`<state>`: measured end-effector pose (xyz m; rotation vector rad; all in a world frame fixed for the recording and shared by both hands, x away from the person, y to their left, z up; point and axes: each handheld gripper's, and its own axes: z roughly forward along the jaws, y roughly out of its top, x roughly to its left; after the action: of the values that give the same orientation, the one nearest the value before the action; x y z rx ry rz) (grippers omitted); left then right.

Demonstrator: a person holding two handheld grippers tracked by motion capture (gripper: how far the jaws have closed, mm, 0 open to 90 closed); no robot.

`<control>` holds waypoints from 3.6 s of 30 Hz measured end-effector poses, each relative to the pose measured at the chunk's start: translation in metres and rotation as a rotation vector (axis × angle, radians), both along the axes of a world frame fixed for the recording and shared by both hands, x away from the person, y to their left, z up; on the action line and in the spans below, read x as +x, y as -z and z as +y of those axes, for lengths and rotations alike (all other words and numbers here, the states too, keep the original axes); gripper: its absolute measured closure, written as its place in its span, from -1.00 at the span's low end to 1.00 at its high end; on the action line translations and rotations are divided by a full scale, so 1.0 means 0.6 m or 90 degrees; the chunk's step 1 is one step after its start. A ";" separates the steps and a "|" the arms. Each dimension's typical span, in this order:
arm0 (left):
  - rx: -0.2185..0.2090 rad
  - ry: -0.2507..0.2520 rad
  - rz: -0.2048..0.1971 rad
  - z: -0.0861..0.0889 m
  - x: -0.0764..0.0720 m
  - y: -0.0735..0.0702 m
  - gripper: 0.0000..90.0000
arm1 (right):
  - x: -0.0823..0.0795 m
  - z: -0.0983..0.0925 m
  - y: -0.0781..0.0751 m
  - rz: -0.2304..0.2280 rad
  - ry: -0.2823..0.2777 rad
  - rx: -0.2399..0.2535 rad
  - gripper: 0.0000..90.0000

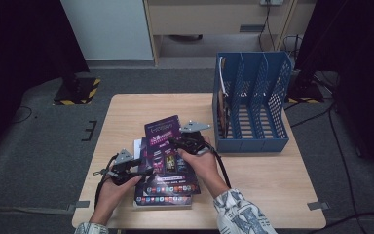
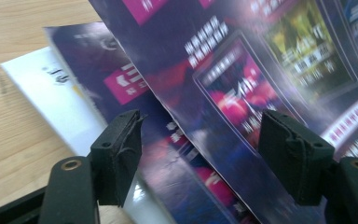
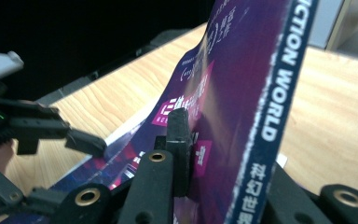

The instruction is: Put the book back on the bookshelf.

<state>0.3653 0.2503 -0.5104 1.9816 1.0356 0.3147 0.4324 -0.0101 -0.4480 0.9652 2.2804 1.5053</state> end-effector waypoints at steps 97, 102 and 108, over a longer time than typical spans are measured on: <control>0.053 -0.192 0.034 0.105 0.024 0.020 -0.89 | 0.003 -0.055 -0.164 -0.165 -0.007 0.120 0.87; 0.071 -0.202 0.036 0.108 0.027 0.026 -0.89 | 0.003 -0.059 -0.165 -0.167 0.001 0.122 0.87; 0.082 -0.205 0.046 0.108 0.029 0.033 -0.89 | 0.004 -0.064 -0.165 -0.170 0.006 0.122 0.87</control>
<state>0.3826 0.3150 -0.5304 1.9479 1.4151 0.4973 0.4345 -0.0485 -0.3491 0.7644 1.9721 1.7563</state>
